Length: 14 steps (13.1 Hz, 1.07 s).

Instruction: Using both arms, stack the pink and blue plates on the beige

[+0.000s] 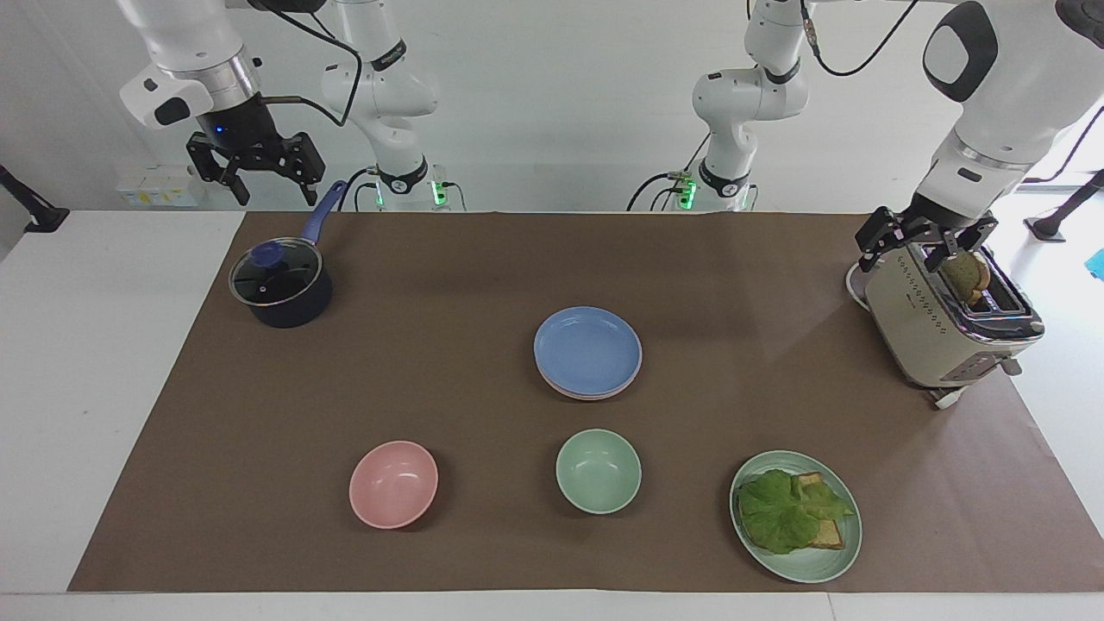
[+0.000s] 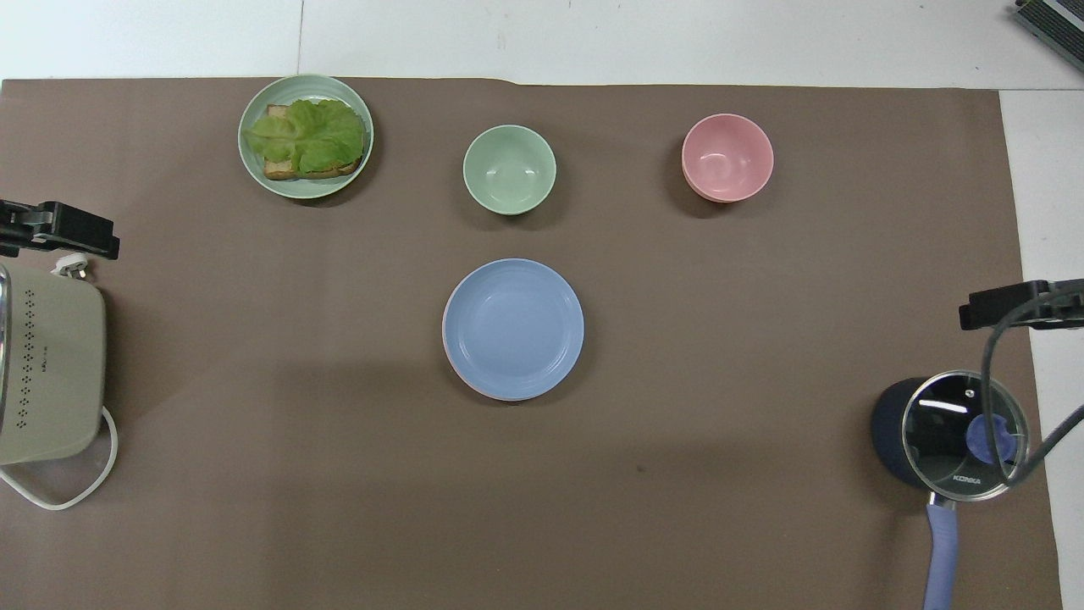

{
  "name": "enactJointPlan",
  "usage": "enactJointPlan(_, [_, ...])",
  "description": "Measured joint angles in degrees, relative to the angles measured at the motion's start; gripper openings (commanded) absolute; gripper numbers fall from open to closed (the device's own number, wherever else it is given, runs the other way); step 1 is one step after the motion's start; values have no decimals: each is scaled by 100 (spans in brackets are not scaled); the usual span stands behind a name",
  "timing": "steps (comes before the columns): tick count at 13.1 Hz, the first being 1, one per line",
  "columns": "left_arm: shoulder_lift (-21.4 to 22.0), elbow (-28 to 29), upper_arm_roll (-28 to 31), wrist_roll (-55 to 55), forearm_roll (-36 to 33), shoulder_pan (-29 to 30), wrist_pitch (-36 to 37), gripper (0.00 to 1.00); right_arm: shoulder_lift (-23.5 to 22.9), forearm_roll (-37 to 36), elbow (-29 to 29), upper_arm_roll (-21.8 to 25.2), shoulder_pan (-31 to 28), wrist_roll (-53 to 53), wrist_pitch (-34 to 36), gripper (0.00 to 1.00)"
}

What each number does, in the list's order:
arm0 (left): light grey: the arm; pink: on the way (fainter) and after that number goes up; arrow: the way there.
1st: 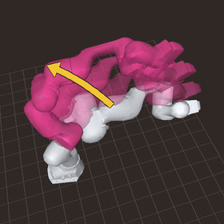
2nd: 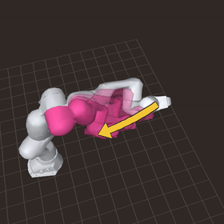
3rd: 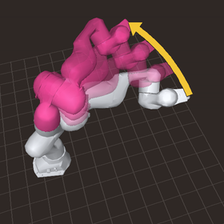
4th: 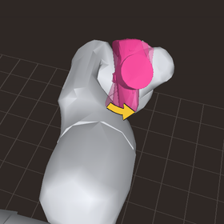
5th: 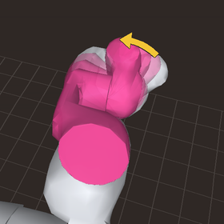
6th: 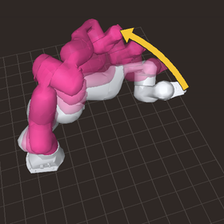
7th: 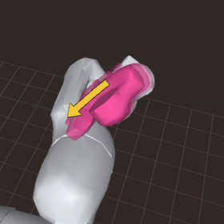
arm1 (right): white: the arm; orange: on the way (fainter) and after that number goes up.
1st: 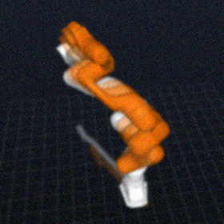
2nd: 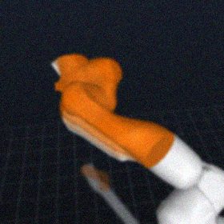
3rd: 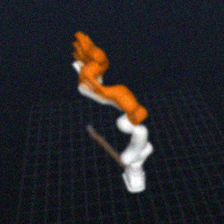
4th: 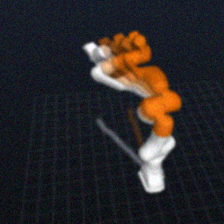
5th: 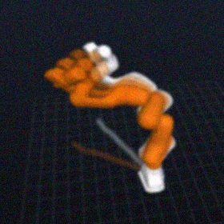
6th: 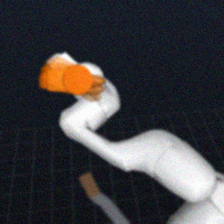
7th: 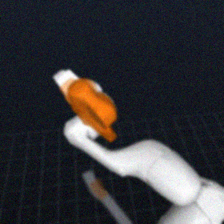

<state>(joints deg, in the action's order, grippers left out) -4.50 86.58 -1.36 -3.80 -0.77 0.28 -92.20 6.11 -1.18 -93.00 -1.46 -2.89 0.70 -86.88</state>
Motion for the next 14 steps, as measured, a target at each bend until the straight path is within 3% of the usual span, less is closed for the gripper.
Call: enactJointPlan(14, [0, 0, 0, 0, 0, 0, 0, 100, 0, -64, -16, 2, -5, 8, -72, 100])
